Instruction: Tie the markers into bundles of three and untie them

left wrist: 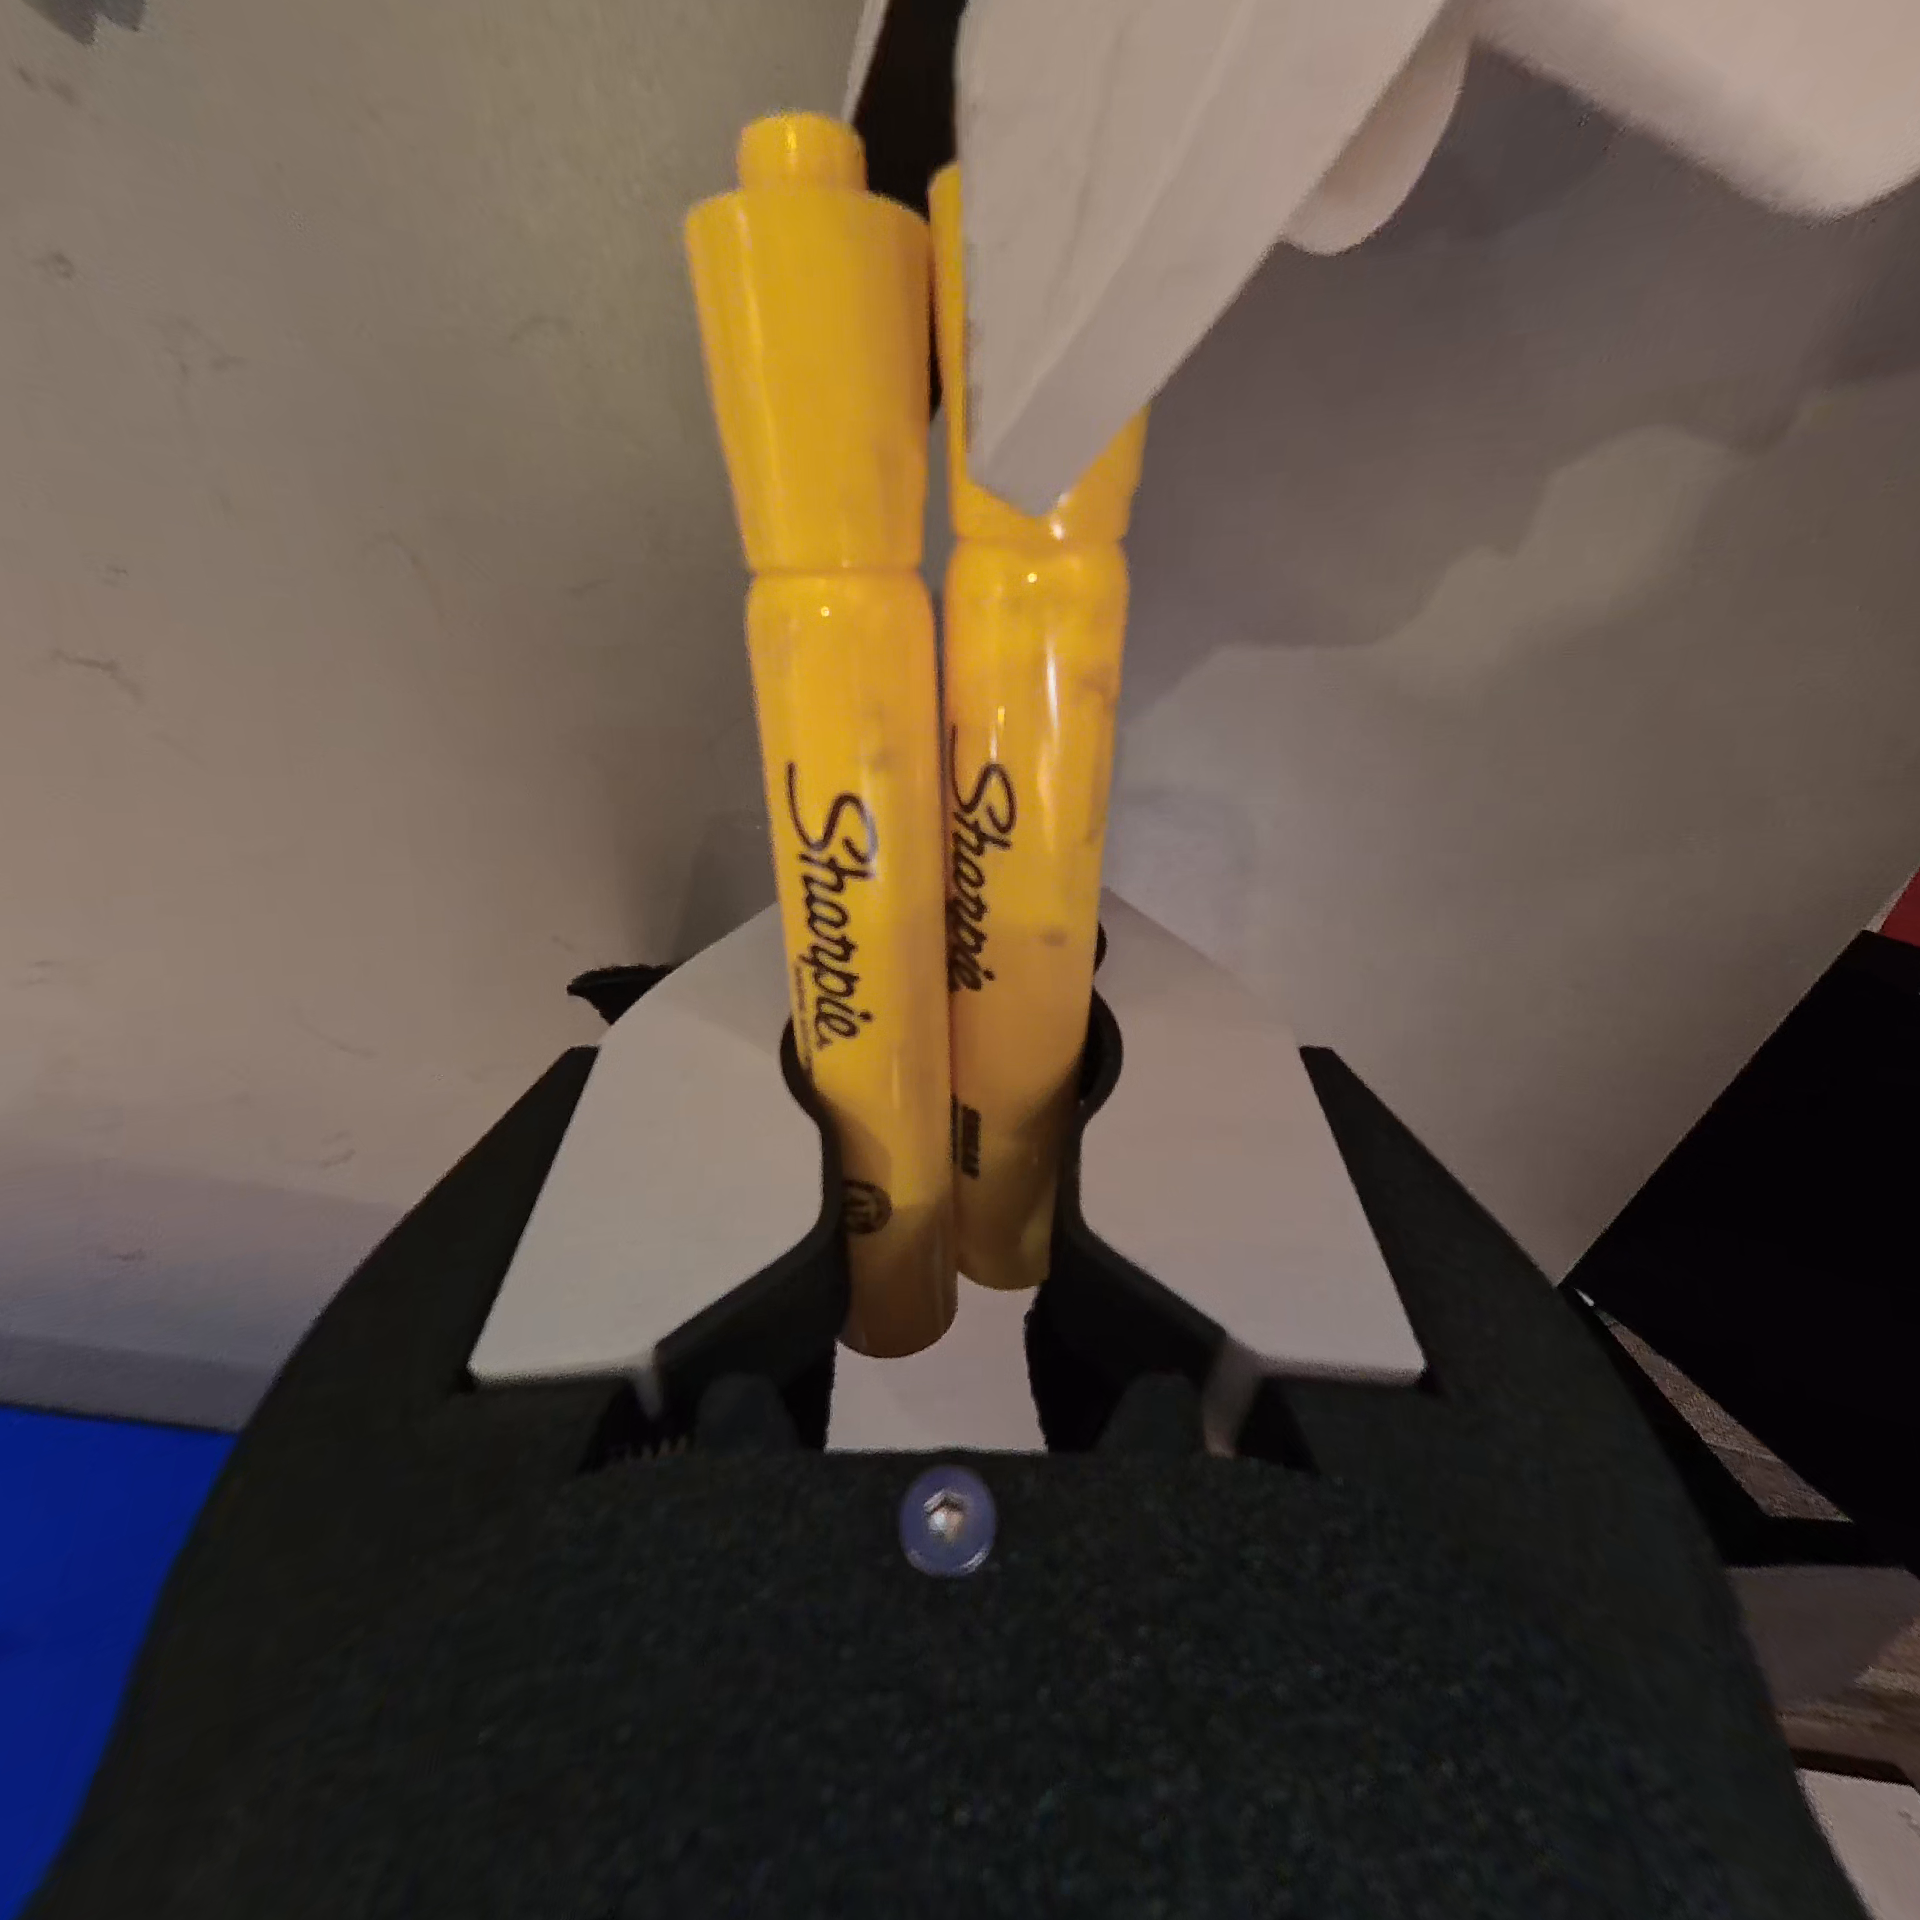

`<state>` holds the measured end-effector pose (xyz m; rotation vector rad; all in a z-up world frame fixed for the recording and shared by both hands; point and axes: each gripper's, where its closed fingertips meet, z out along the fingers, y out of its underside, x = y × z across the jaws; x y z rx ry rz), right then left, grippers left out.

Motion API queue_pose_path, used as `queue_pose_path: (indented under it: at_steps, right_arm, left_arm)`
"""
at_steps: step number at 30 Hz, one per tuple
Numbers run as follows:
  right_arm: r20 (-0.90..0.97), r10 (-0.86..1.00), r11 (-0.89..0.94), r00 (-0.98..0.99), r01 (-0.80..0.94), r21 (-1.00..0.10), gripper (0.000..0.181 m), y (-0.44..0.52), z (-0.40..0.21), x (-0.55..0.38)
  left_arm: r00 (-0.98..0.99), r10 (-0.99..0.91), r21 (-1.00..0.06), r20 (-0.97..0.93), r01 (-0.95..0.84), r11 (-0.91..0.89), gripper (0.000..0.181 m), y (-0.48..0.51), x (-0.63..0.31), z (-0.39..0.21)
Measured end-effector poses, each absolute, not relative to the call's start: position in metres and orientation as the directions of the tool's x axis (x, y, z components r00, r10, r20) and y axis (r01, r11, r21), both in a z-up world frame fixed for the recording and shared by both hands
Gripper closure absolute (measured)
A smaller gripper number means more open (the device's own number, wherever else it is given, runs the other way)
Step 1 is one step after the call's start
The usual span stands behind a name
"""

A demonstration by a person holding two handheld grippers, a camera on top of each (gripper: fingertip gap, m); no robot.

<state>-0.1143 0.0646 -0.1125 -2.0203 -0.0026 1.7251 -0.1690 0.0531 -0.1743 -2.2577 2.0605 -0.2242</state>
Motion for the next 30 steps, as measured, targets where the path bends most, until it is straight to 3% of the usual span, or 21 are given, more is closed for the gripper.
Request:
queue_pose_path:
  at_steps: [9,12,14,16,19,22,24,30]
  right_arm:
    - [-0.909,0.359,-0.869,0.212,-0.279,-0.409,0.143,0.063,-0.102,-0.105]
    - [-0.871,0.414,-0.832,0.264,-0.277,-0.48,0.142,0.066,-0.095,-0.087]
    - [-0.79,0.501,-0.763,0.354,-0.251,-0.596,0.141,0.071,-0.086,-0.071]
    - [-0.664,0.595,-0.689,0.453,-0.138,-0.712,0.14,0.074,-0.076,-0.059]
    - [-0.339,0.729,-0.532,0.594,0.182,-0.827,0.127,0.081,-0.064,-0.041]
    - [0.087,0.786,-0.338,0.611,0.545,-0.767,0.125,0.101,-0.058,-0.019]
    - [0.206,0.777,-0.33,0.595,0.663,-0.672,0.13,0.116,-0.061,-0.01]
    - [0.129,0.835,-0.435,0.535,0.785,-0.441,0.135,0.147,-0.125,-0.017]
  left_arm:
    - [0.072,-0.991,-0.181,0.112,-0.979,-0.092,0.139,0.051,-0.171,-0.17]
    - [0.068,-0.991,-0.165,0.111,-0.983,-0.086,0.139,0.055,-0.179,-0.17]
    - [0.062,-0.991,-0.162,0.118,-0.984,-0.081,0.139,0.056,-0.183,-0.168]
    - [0.064,-0.992,-0.157,0.11,-0.984,-0.08,0.139,0.06,-0.189,-0.167]
    - [0.06,-0.994,-0.129,0.095,-0.989,-0.073,0.139,0.066,-0.2,-0.165]
    - [0.074,-0.993,-0.128,0.088,-0.988,-0.085,0.139,0.068,-0.207,-0.163]
    - [0.09,-0.992,-0.138,0.084,-0.985,-0.101,0.139,0.07,-0.209,-0.162]
    - [0.124,-0.986,-0.177,0.109,-0.974,-0.142,0.139,0.066,-0.219,-0.16]
